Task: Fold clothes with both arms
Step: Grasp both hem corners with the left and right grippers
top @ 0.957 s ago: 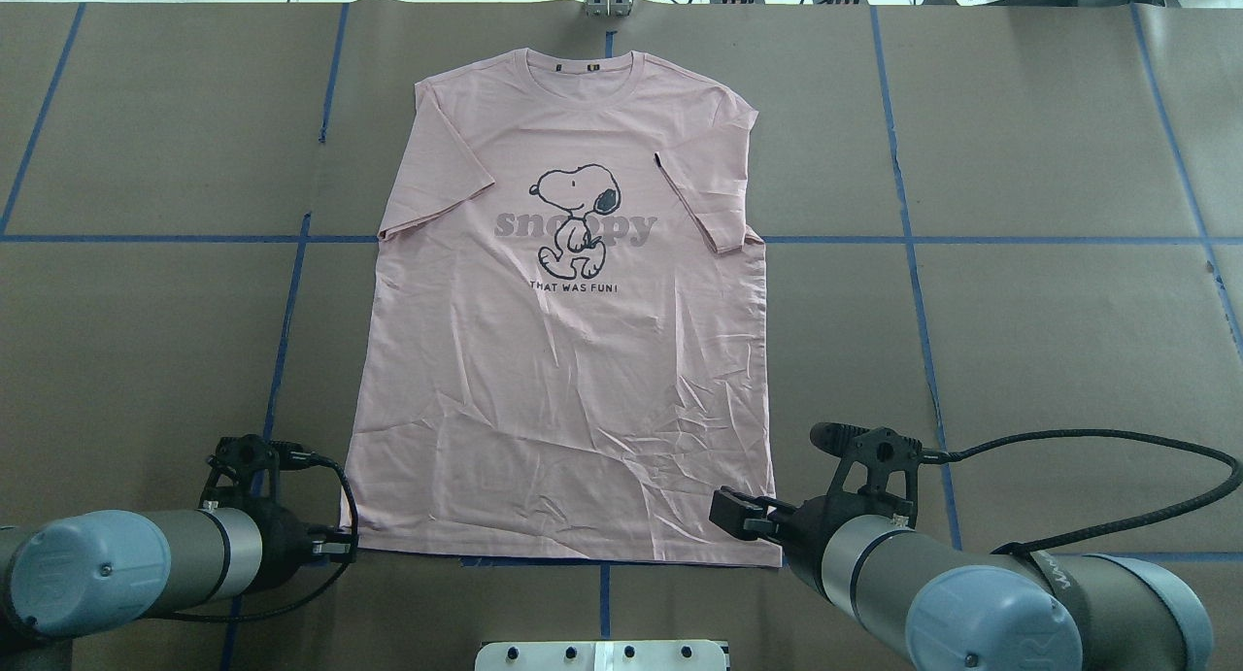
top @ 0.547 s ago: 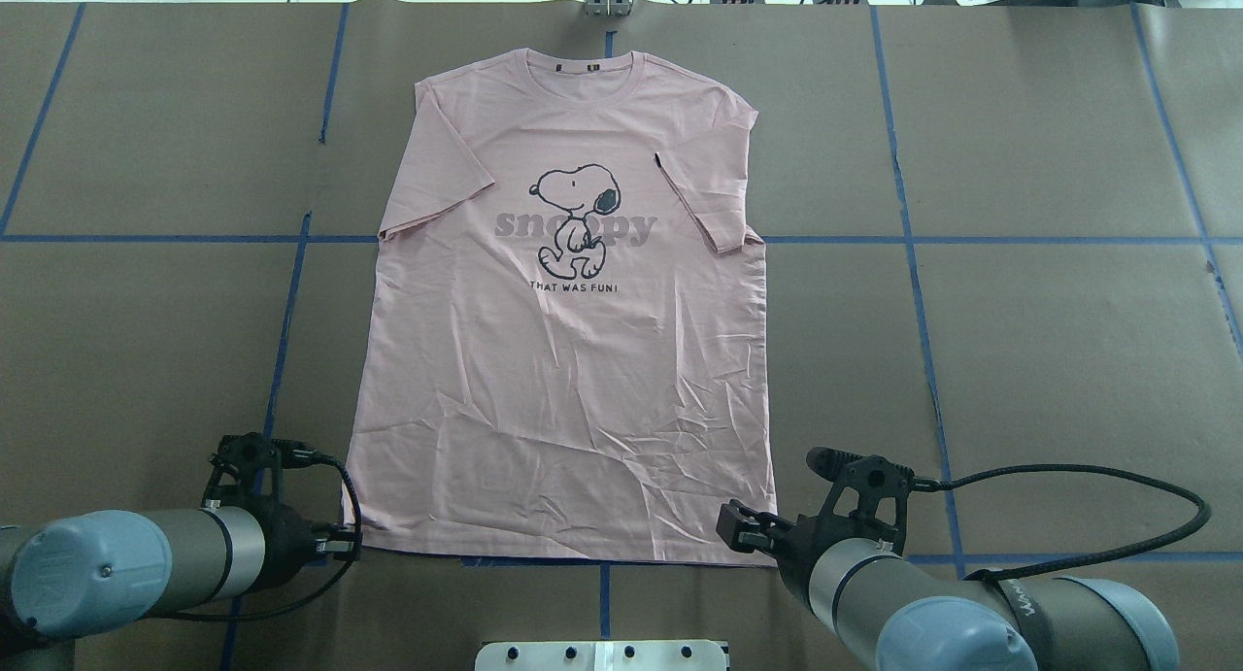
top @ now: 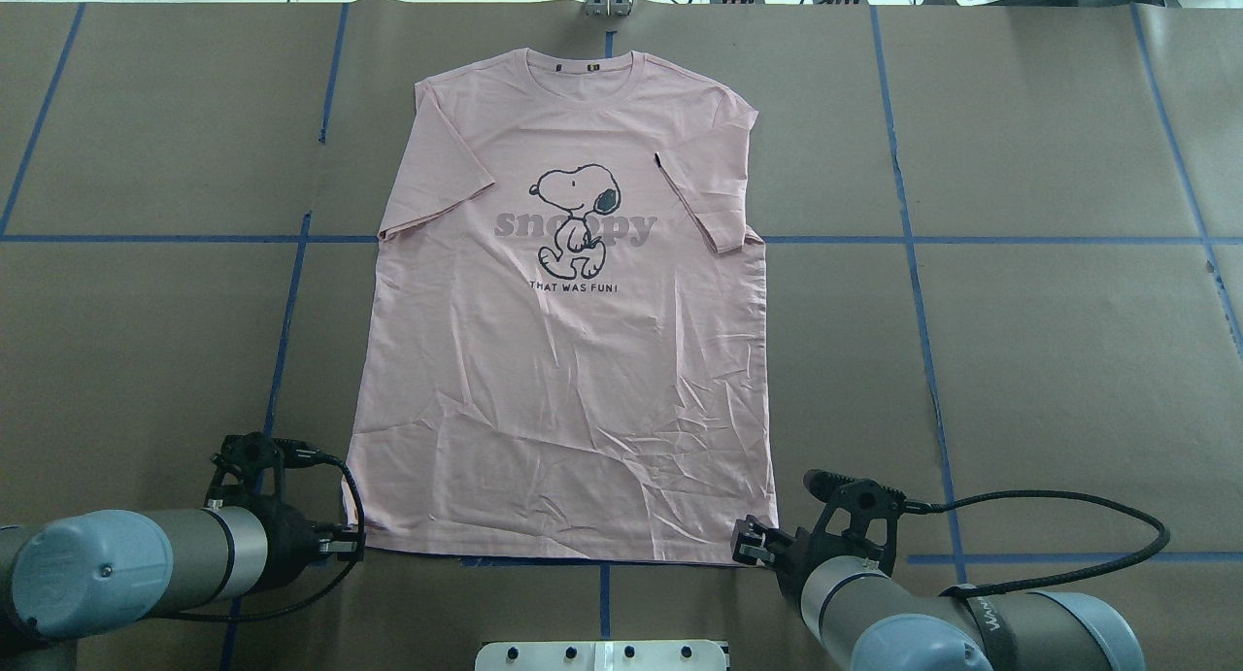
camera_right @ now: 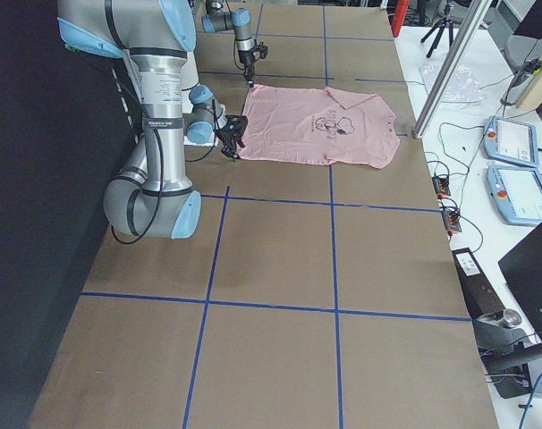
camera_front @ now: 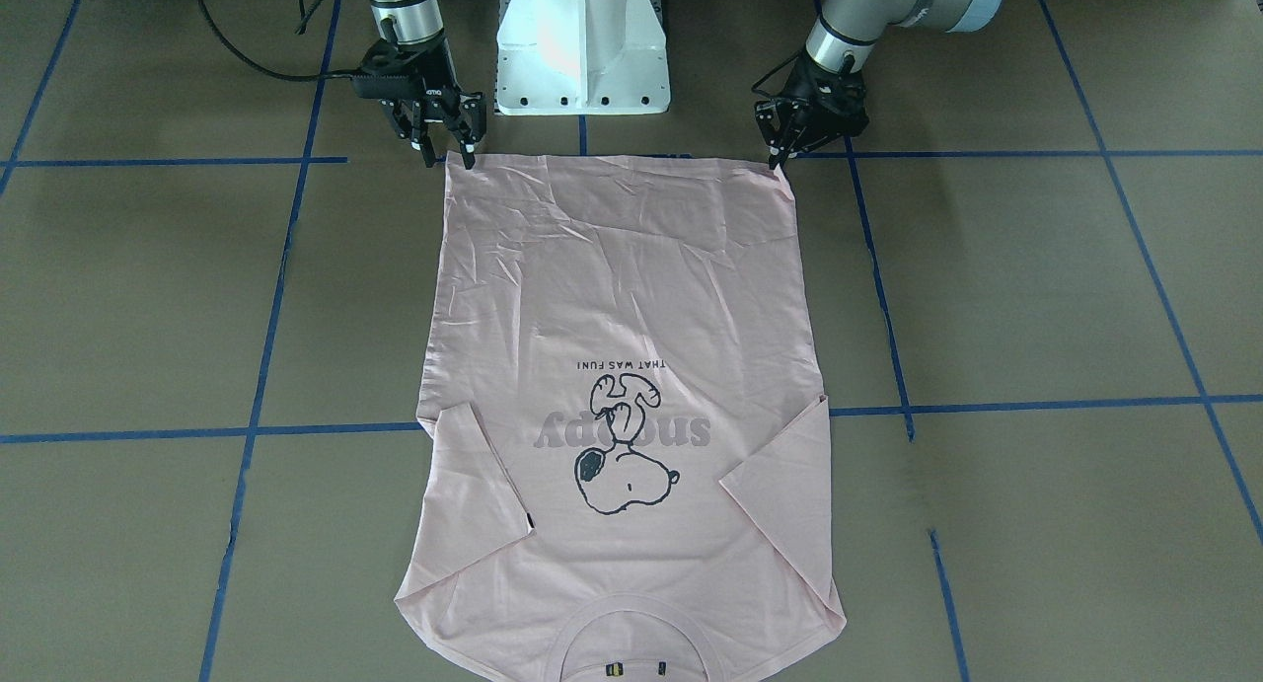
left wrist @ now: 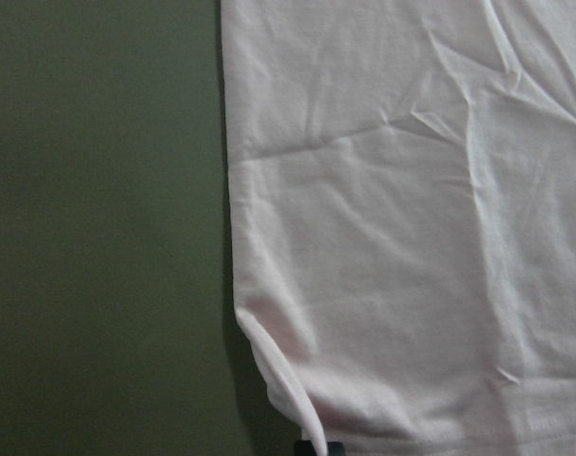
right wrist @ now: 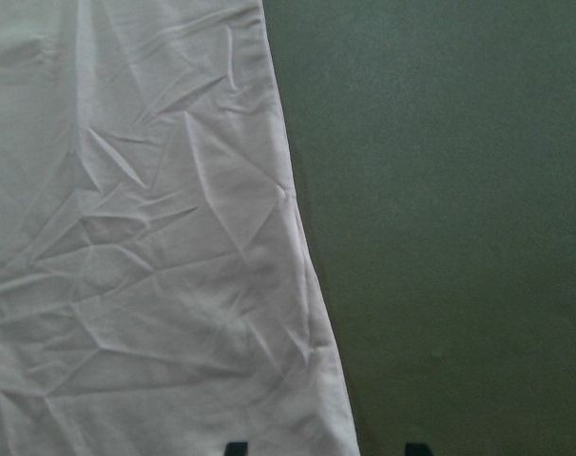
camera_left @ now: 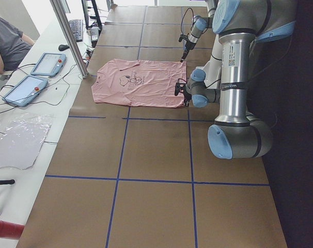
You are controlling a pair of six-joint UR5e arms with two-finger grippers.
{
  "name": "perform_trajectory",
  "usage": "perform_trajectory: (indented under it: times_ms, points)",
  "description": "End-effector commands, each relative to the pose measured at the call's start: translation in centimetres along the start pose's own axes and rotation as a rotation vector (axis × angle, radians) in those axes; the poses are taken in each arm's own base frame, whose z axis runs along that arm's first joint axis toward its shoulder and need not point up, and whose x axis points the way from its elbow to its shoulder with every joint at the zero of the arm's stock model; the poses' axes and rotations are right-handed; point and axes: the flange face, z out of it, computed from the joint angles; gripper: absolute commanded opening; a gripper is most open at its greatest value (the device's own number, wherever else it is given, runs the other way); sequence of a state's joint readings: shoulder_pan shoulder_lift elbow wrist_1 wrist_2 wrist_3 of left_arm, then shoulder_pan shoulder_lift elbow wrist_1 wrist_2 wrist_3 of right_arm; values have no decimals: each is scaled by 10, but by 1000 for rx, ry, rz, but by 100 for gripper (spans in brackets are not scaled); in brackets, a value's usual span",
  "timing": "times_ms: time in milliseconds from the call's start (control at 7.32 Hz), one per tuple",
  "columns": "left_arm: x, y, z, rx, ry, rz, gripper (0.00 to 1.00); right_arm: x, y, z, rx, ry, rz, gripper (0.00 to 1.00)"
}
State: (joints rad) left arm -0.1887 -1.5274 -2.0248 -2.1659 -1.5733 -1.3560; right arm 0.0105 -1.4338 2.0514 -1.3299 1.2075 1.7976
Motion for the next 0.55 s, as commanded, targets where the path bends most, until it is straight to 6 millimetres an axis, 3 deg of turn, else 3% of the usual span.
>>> perform_trajectory:
  times_ms: [0,410]
  points:
    - [0,0,0,0,2,0,0,4,8,7,-4,16,-11,61]
    - [0,0,-1,2,5,0,0,2,15,5,-7,8,-18,55]
